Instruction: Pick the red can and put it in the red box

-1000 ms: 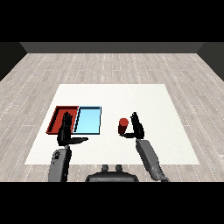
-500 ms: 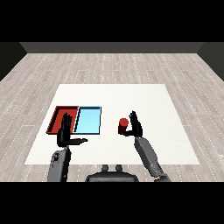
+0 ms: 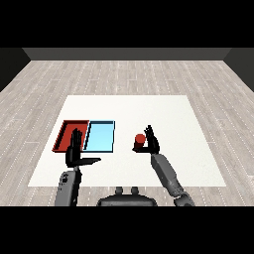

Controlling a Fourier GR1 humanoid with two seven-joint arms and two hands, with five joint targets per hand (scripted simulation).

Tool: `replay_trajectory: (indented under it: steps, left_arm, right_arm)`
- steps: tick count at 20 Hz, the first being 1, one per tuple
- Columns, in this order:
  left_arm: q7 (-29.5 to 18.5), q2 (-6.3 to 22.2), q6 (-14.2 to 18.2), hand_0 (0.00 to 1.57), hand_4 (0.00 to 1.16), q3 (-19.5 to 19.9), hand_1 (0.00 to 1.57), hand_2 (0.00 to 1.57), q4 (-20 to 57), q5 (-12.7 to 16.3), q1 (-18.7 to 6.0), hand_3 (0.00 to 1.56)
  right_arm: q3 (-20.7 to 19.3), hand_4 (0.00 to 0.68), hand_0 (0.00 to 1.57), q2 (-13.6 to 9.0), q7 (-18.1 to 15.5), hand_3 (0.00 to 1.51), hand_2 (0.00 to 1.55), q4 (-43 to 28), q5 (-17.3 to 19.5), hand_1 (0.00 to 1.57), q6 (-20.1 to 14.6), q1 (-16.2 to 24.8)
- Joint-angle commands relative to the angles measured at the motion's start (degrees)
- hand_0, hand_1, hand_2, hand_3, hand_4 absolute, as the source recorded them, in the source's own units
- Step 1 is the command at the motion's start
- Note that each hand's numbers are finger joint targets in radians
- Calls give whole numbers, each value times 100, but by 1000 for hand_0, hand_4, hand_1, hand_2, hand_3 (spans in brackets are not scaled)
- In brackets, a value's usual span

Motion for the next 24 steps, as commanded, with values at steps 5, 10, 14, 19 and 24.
replay_trajectory:
  steps: [5, 10, 14, 19, 24]
  left_arm:
    - [468, 158, -48, 0, 0, 159, 0, 0, -318, 219, -164, 0]
    - [131, 195, -148, 0, 0, 212, 0, 0, 21, 155, -98, 0]
    - [-186, -32, -47, 0, 0, -20, 0, 0, -18, -39, 173, 0]
    - [70, 80, -29, 0, 0, 143, 0, 0, 88, 74, -214, 0]
    - [106, 263, -162, 0, 0, 422, 0, 0, 418, 291, -537, 0]
  right_arm:
    - [4, 0, 0, 17, -520, 0, 0, 996, -333, 0, 61, -568]
    - [-28, 0, 0, 16, -196, 0, 0, 1076, -346, 0, -146, -904]
    - [319, 0, 0, 17, 12, 0, 0, 439, -330, 0, -408, -504]
    - [47, 0, 0, 16, -247, 0, 0, 1269, -284, 0, -168, -987]
    - [-4, 0, 0, -50, -261, 0, 0, 1398, -250, 0, 105, -923]
